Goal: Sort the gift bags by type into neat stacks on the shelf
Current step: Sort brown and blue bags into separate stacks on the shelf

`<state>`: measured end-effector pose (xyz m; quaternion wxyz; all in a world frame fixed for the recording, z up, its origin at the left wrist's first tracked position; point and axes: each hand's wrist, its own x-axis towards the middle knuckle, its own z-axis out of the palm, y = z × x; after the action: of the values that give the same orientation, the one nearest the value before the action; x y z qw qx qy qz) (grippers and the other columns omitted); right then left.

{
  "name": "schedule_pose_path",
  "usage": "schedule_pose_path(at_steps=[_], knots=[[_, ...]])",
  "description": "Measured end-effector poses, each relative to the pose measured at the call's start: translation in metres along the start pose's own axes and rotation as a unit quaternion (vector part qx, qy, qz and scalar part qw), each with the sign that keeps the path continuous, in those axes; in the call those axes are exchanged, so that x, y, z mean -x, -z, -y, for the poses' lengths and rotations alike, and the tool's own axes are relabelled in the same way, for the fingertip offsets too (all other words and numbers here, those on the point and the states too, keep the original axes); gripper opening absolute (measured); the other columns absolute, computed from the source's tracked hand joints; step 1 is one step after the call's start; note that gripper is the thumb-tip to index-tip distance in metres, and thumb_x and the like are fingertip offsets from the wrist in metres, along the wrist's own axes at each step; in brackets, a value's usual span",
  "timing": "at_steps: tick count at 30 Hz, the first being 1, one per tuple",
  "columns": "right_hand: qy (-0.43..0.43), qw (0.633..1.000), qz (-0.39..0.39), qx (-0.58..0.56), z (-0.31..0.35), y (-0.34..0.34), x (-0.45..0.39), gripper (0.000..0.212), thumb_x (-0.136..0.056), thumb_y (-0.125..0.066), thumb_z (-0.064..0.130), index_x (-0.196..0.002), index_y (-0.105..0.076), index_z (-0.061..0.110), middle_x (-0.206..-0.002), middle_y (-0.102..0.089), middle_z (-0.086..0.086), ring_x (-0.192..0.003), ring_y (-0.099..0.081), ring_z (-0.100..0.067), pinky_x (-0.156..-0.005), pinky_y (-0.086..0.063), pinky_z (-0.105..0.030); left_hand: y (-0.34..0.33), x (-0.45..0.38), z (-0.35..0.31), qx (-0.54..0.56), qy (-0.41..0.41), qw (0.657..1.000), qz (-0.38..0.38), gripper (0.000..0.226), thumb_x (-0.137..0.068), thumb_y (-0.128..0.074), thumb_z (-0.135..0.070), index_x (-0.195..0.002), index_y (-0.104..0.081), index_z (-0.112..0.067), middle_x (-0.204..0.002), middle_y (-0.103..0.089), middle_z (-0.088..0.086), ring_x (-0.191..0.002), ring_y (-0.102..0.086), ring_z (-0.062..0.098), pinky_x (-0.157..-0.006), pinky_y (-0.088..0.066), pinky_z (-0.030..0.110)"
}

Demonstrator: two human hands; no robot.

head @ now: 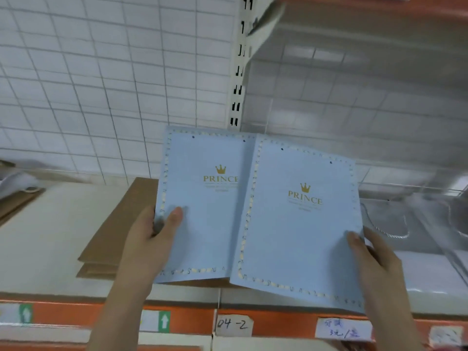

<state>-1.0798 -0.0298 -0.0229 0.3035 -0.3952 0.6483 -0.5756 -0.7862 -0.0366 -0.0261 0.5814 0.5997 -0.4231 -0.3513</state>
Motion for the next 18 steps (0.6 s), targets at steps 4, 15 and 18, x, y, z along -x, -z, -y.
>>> schedule_pose_path(at_steps=[4,15,18], knots=[[-0.008,1.000,0.011,0.013,-0.005,0.000,0.000,0.010,-0.091,-0.054,0.030,-0.099,-0.057,0.034,-0.103,-0.059,-0.024,-0.074,-0.048,-0.021,-0.063,-0.037,-0.030,-0.019,0.000,-0.003,-0.003,-0.005,1.000,0.021,0.012,-0.089,-0.055,-0.033,-0.084,-0.055,-0.021,-0.078,-0.060,-0.006,-0.073,-0.058,0.012,-0.056,-0.041,0.021],[-0.015,0.999,-0.034,0.027,-0.023,0.054,-0.027,0.015,-0.093,-0.051,0.027,-0.105,-0.059,0.030,-0.081,-0.061,0.000,-0.071,-0.053,-0.012,-0.059,-0.039,-0.027,-0.095,0.003,-0.010,-0.006,-0.041,0.997,0.070,0.023,-0.090,-0.055,-0.030,-0.111,-0.055,-0.037,-0.098,-0.064,-0.020,-0.086,-0.063,0.000,-0.062,-0.046,0.019],[-0.018,0.999,-0.024,0.036,-0.025,0.072,-0.048,0.012,-0.093,-0.051,0.028,-0.099,-0.060,0.030,-0.076,-0.057,-0.002,-0.068,-0.050,-0.013,-0.059,-0.036,-0.028,-0.129,0.004,-0.013,-0.018,-0.054,0.995,0.087,0.019,-0.091,-0.054,-0.028,-0.102,-0.055,-0.043,-0.091,-0.064,-0.025,-0.080,-0.061,-0.012,-0.060,-0.045,0.012]])
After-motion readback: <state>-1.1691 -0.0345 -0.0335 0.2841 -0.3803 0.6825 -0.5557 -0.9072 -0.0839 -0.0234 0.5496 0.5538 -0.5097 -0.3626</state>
